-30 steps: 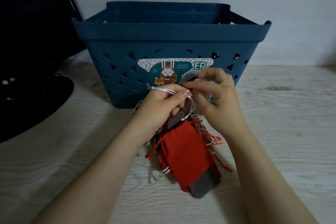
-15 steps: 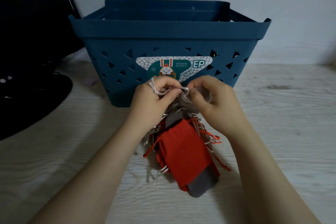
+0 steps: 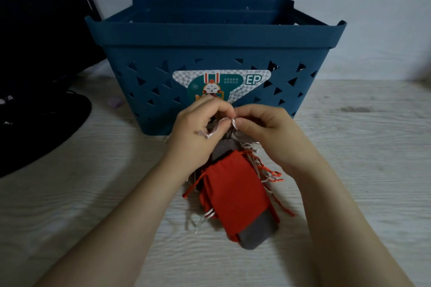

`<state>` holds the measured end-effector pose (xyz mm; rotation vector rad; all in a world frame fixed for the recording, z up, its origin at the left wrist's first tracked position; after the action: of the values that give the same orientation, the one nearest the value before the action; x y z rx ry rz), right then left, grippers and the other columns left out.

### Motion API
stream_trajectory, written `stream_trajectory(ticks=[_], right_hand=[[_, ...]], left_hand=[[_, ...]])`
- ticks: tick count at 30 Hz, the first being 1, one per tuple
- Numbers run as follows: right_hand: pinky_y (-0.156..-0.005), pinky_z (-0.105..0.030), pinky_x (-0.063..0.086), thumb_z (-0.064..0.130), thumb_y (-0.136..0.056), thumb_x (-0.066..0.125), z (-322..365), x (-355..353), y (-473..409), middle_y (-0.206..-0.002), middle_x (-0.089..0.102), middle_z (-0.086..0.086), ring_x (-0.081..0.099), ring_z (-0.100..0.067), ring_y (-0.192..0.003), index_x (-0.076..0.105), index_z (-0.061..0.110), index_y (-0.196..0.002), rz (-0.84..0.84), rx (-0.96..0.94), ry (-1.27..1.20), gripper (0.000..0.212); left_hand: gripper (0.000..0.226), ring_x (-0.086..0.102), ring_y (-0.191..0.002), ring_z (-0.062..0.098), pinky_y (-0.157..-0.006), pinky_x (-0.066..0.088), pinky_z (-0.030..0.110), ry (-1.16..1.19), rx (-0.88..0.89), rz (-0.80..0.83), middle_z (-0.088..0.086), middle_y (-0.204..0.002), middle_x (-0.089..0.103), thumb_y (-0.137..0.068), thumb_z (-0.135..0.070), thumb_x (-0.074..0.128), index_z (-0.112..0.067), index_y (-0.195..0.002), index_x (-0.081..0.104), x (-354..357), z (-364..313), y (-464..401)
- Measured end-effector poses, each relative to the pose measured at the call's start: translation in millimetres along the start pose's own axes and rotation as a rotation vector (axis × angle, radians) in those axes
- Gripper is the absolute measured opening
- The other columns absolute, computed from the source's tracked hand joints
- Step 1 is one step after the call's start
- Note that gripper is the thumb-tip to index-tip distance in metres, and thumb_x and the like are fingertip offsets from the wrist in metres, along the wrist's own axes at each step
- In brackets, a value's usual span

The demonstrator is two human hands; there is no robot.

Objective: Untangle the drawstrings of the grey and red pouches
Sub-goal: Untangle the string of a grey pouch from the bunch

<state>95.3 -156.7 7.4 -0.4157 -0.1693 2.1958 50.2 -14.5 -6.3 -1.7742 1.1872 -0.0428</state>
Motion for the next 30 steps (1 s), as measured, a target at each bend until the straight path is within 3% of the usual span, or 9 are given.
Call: stream_trajectory(ticks=[6, 9, 11, 15, 18, 21, 24, 27, 30], right_hand=[[-0.066, -0.021, 0.054, 0.012, -0.087, 0.062, -3, -11, -1, -0.072, 0.066, 0.003, 0.066, -0.008, -0.066, 0.060, 0.018, -0.077, -0.065, -0.015, 0.278, 0.012], [-0.065, -0.011, 0.039, 0.015, -0.088, 0.052, -4, -7, -2, -0.077, 0.051, 0.010, 0.051, -0.005, -0.069, 0.050, 0.018, -0.079, -0.216, -0.192, 0.609, 0.010], [-0.061, -0.011, 0.031, 0.022, -0.083, 0.040, -4, -3, -2, -0.073, 0.041, 0.009, 0.040, -0.005, -0.068, 0.043, 0.016, -0.074, -0.292, -0.238, 0.654, 0.012], [-0.057, -0.019, 0.028, 0.024, -0.081, 0.040, -2, -5, -5, -0.060, 0.036, 0.003, 0.035, -0.004, -0.058, 0.034, 0.014, -0.055, -0.454, -0.137, 0.330, 0.029], [-0.062, -0.031, 0.028, 0.037, -0.080, 0.052, -3, -13, -3, -0.065, 0.040, -0.012, 0.035, -0.021, -0.064, 0.047, -0.006, -0.065, -0.481, 0.030, -0.126, 0.046], [-0.060, -0.028, 0.032, 0.037, -0.078, 0.061, -2, -16, -2, -0.060, 0.050, -0.001, 0.042, -0.017, -0.060, 0.059, 0.014, -0.052, -0.395, 0.113, -0.480, 0.034], [-0.051, -0.020, 0.033, 0.037, -0.078, 0.056, 1, -15, -3, -0.065, 0.057, 0.006, 0.043, -0.009, -0.056, 0.048, 0.023, -0.039, -0.316, 0.130, -0.827, 0.042], [-0.045, -0.017, 0.031, 0.040, -0.076, 0.051, 4, -14, -3, -0.072, 0.066, 0.004, 0.044, -0.008, -0.053, 0.043, 0.023, -0.041, -0.314, 0.103, -0.854, 0.040], [-0.041, -0.017, 0.024, 0.044, -0.078, 0.050, 6, -9, -1, -0.054, 0.054, 0.006, 0.034, -0.006, -0.043, 0.045, 0.023, -0.046, -0.304, 0.075, -0.586, 0.038]], left_hand=[[0.022, 0.053, -0.090, -0.005, -0.079, 0.040, 0.011, 0.071, 0.046, 0.118, -0.010, -0.094, 0.057, -0.090, -0.014, 0.046, -0.006, -0.097, 0.066, 4, 0, 0], [0.034, 0.054, -0.093, 0.001, -0.081, 0.040, 0.010, 0.061, -0.014, 0.096, -0.003, -0.098, 0.059, -0.095, -0.022, 0.035, -0.006, -0.106, 0.062, 6, 0, 2], [0.035, 0.051, -0.091, -0.008, -0.080, 0.036, 0.005, 0.042, -0.049, 0.034, -0.013, -0.094, 0.055, -0.095, -0.025, 0.033, -0.006, -0.102, 0.062, 6, 0, 2], [0.039, 0.047, -0.069, 0.007, -0.063, 0.032, 0.013, -0.047, -0.109, -0.034, -0.010, -0.070, 0.046, -0.094, -0.029, 0.033, -0.003, -0.072, 0.054, 3, 5, 0], [0.040, 0.044, -0.061, 0.015, -0.059, 0.033, 0.023, -0.033, -0.229, -0.052, -0.003, -0.060, 0.042, -0.093, -0.033, 0.034, -0.008, -0.064, 0.046, 0, 9, -1], [0.035, 0.043, -0.053, 0.012, -0.056, 0.033, 0.031, 0.046, -0.368, -0.063, -0.003, -0.056, 0.042, -0.090, -0.037, 0.034, -0.020, -0.061, 0.042, 0, 11, -4], [0.036, 0.037, -0.044, 0.003, -0.048, 0.031, 0.021, 0.198, -0.450, -0.088, -0.001, -0.051, 0.044, -0.093, -0.034, 0.042, -0.021, -0.060, 0.047, -1, 9, -6], [0.035, 0.039, -0.042, 0.004, -0.044, 0.030, 0.017, 0.336, -0.545, -0.148, 0.000, -0.048, 0.047, -0.093, -0.023, 0.053, -0.019, -0.058, 0.055, -2, 5, -7], [0.036, 0.044, -0.047, 0.008, -0.045, 0.033, 0.018, 0.519, -0.623, -0.210, -0.004, -0.049, 0.053, -0.088, -0.017, 0.060, -0.021, -0.053, 0.061, -2, 2, -7]])
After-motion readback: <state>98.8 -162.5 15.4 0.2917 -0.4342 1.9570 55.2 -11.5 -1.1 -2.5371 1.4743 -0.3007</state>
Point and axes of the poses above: each hand's wrist, its own y-axis away from the middle knuckle, its own x-axis out of the palm, z = x × y, the point moved 1 cm from there along -y, towards the middle knuckle
